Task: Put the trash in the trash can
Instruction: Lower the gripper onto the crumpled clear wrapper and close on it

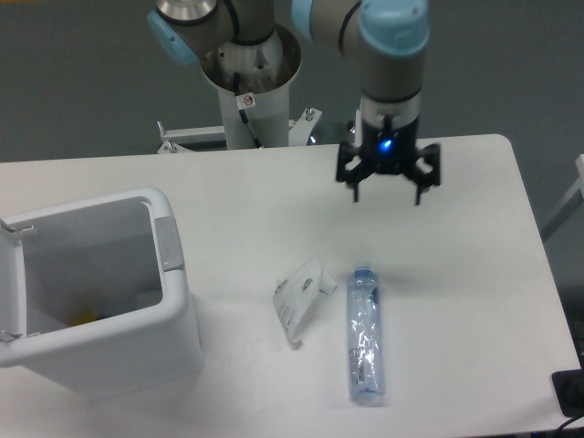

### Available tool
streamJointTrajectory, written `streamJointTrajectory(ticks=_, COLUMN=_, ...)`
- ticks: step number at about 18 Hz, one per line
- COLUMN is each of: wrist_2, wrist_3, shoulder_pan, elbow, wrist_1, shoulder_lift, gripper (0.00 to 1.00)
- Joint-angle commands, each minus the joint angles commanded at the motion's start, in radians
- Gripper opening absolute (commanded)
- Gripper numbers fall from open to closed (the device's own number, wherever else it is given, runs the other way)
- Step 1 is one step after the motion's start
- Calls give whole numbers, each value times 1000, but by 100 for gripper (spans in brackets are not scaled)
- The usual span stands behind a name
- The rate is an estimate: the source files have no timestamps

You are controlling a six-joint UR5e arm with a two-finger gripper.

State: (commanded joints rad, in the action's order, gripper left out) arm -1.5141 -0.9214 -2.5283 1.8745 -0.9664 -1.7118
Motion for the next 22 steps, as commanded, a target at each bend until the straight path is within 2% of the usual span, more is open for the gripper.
streamJointTrajectory(ticks=3, wrist_2=11, wrist_3=-47, shoulder_pan=29, elbow=28, wrist_1=6, shoulder_lift=-44, gripper=100)
streamJointTrajectory(ticks=7, wrist_2=20, wrist_3=-37, shoulder_pan=60, elbow=29, wrist_1=73, shoulder_lift=-115, gripper=100)
streamJointTrajectory(ticks=10, wrist_2=21, wrist_3=-19, shoulder_pan=66, elbow=25, wrist_1=89, shoulder_lift=-137, gripper=100)
streamJointTrajectory(ticks=12, wrist_2=21, wrist_3=-1, shoulder_pan=68, elbow=23, wrist_1=119, shoulder_lift=-152, gripper=100)
streamJointTrajectory(ticks=13, wrist_2=21, wrist_3=25, shoulder_pan=69, elbow=23, wrist_1=129, shoulder_lift=-153, gripper=88)
streamJointTrajectory(ticks=15, wrist_2=21, wrist_3=90, shoulder_pan=74, elbow=14, wrist_1=138, shoulder_lift=-161, gripper=52)
streamJointTrajectory(ticks=18, wrist_2=18, wrist_3=104, shoulder_pan=80, elbow=11, wrist_1=138, shoulder_lift=-167, gripper=0)
streamJointTrajectory(ticks=22, wrist_2=14, wrist_3=101, shoulder_pan=78, elbow=9, wrist_1=137, shoulder_lift=-166, gripper=0)
